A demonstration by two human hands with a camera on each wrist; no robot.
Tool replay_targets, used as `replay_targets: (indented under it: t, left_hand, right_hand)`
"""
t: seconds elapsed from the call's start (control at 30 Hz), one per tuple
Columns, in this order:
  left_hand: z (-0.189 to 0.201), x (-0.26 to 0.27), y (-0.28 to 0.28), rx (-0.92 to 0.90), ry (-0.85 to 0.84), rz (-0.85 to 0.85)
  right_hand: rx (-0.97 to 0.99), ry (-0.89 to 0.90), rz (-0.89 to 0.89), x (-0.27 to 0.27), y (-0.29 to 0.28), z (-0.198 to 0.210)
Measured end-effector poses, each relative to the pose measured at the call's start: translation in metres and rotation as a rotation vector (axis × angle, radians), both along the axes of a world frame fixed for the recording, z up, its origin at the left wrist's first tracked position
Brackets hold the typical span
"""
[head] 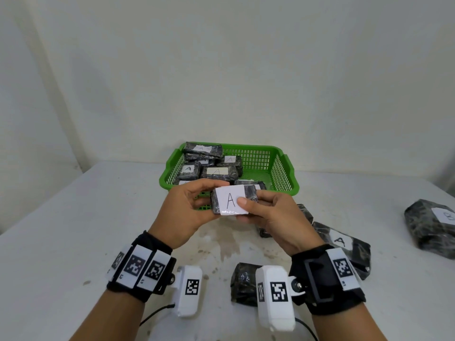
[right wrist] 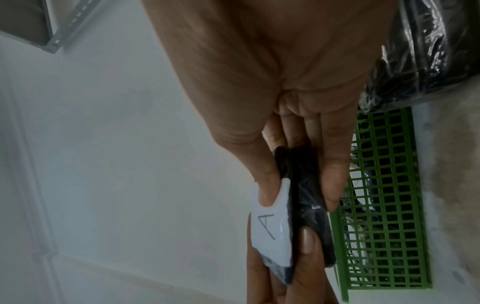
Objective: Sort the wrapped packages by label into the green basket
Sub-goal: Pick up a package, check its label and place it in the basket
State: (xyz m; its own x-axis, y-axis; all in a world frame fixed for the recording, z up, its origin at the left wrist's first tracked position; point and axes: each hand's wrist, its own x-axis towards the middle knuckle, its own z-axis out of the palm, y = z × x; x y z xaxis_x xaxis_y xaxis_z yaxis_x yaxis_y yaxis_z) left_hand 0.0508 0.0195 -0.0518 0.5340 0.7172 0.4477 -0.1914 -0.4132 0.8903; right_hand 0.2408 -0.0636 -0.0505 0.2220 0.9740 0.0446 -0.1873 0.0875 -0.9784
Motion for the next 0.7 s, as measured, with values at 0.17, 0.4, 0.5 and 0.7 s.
replay_targets:
  t: [0.17, 0.4, 0.5, 0.7]
  left_hand:
    - [-0.002, 0.001, -0.001, 0.019, 0.045, -0.022]
    - [-0.003, 0.005, -0.004, 0.045, 0.078, -0.019]
    - [-0.003, 0.005, -0.005, 0.056, 0.075, -0.011]
    - [-0.002, 0.004, -0.005, 0.04, 0.065, 0.006]
  right_hand:
    - [0.002, -0.03, -0.009, 0.0, 0.002, 0.001]
    - [-0.011, -0.113, -0.088, -0.005, 0.002, -0.003]
    - [0.007, -0.12, -0.047, -0.012, 0.001, -0.002]
    - [0.017, -0.122, -0.048, -0.01, 0.0, 0.0]
